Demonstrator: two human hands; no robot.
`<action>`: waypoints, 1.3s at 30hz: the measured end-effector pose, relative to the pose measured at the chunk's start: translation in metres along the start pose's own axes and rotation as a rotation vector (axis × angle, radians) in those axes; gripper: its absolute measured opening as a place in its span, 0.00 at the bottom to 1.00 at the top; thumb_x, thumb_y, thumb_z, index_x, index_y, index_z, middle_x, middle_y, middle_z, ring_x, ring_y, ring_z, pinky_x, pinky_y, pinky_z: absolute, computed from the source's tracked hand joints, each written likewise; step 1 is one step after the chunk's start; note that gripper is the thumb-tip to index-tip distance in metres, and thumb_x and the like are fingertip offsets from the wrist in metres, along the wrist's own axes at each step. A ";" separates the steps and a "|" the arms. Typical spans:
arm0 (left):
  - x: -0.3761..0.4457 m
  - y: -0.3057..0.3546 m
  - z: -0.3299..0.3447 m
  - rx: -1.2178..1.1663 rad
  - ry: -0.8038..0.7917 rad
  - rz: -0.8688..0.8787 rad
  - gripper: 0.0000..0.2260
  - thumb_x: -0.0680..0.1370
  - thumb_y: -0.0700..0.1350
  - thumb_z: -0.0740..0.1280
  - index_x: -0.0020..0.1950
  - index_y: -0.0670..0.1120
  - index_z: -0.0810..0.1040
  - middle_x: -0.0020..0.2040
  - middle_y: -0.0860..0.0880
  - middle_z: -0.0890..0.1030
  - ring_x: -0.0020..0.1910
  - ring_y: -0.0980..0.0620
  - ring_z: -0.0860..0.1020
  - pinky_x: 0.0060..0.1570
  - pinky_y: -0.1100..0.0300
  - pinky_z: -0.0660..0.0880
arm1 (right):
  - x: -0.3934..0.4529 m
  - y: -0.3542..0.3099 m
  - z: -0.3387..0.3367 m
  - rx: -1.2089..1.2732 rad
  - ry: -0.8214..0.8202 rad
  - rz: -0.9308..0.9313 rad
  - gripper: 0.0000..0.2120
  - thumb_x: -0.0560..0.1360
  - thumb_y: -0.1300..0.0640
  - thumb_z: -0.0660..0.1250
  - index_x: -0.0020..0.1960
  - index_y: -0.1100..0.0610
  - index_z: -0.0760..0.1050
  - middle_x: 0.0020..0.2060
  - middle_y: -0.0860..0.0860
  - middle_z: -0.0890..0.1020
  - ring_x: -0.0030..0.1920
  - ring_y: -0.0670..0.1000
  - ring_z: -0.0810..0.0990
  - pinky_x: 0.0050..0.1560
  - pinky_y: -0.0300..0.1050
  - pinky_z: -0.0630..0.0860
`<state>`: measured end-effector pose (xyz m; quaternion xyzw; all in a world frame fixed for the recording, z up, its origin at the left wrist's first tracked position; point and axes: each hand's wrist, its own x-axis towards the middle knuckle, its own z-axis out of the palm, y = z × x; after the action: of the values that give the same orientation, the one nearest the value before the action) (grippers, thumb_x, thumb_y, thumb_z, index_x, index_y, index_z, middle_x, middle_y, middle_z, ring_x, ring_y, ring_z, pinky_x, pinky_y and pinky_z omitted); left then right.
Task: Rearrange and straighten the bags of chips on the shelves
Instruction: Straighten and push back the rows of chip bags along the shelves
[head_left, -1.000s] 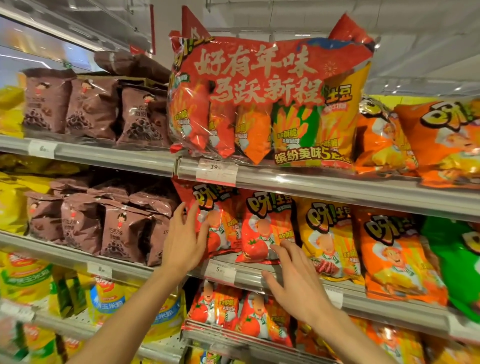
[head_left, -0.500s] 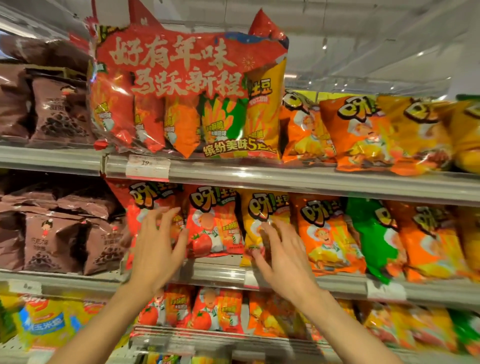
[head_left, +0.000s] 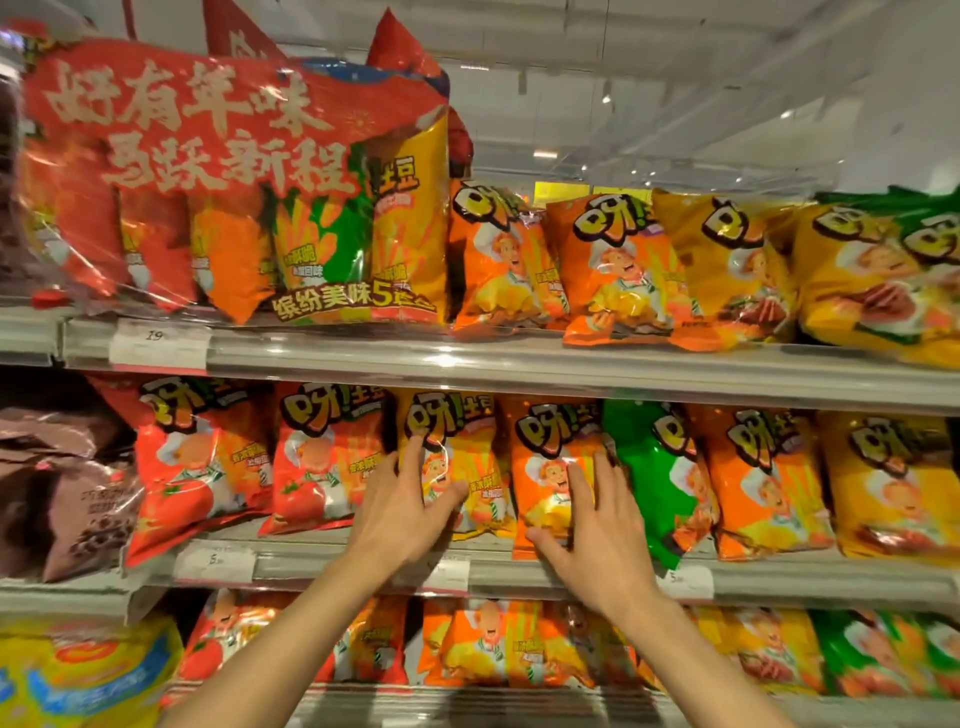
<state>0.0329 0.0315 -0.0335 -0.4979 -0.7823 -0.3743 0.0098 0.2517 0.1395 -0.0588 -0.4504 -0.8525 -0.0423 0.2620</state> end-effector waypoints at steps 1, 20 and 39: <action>0.003 0.001 0.003 -0.004 -0.005 -0.019 0.41 0.74 0.71 0.60 0.80 0.55 0.48 0.77 0.42 0.63 0.75 0.42 0.63 0.69 0.45 0.67 | 0.000 0.000 0.002 0.009 0.009 -0.001 0.45 0.74 0.28 0.55 0.80 0.52 0.48 0.80 0.57 0.44 0.79 0.60 0.47 0.77 0.58 0.54; -0.007 0.006 -0.012 -0.329 0.152 0.011 0.36 0.75 0.62 0.68 0.79 0.58 0.56 0.77 0.50 0.62 0.75 0.50 0.63 0.65 0.56 0.63 | 0.002 0.007 0.007 0.083 0.050 -0.014 0.43 0.74 0.28 0.56 0.79 0.51 0.51 0.80 0.56 0.47 0.79 0.58 0.50 0.76 0.56 0.57; -0.055 0.012 -0.025 -0.493 0.112 0.075 0.35 0.73 0.63 0.70 0.75 0.69 0.57 0.71 0.66 0.62 0.70 0.64 0.61 0.68 0.55 0.62 | -0.001 0.022 -0.033 0.022 0.382 -0.027 0.31 0.78 0.40 0.60 0.75 0.57 0.63 0.77 0.59 0.61 0.77 0.59 0.58 0.74 0.59 0.59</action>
<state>0.0617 -0.0230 -0.0299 -0.4924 -0.6465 -0.5801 -0.0550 0.2834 0.1411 -0.0344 -0.4199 -0.7936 -0.1212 0.4233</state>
